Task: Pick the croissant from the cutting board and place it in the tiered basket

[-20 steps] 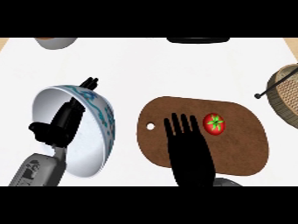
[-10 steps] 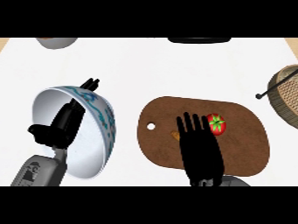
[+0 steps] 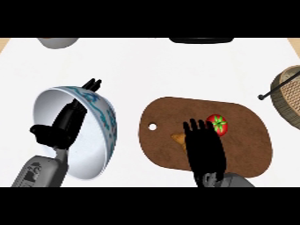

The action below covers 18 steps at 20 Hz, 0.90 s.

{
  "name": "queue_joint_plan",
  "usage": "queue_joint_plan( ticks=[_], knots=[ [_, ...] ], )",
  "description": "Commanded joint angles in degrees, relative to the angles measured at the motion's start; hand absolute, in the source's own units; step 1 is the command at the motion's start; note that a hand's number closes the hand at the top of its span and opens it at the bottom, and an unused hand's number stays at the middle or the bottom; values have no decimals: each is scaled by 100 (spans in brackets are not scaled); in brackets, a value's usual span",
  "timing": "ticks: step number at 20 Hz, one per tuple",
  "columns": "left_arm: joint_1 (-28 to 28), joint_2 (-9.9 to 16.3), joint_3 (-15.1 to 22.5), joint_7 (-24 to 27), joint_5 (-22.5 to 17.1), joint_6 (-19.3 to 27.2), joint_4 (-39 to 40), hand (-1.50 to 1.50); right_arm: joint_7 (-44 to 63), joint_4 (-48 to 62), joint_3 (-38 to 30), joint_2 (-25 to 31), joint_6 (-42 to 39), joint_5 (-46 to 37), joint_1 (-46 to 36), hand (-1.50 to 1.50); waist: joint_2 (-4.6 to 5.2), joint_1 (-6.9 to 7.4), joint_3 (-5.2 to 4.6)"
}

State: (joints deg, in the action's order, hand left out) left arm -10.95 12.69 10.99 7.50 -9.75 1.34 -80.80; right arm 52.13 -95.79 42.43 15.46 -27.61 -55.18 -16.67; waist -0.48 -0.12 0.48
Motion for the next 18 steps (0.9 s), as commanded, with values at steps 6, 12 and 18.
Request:
queue_joint_plan(
  ticks=[6, 12, 18],
  knots=[
    [176, 97, -233, 106, -45, -304, 796, 0, -676, -113, 284, -106, 977, -499, 246, 150, 56, -12, -49],
    [431, -112, 36, -76, 228, -109, 408, 0, -874, 191, 89, -286, 886, -576, 42, 150, 47, 24, -48],
    [524, 140, -303, -227, 37, -150, 233, 0, -540, -556, -882, 821, 1667, -665, 1159, 150, 0, -373, -37]
  ],
)
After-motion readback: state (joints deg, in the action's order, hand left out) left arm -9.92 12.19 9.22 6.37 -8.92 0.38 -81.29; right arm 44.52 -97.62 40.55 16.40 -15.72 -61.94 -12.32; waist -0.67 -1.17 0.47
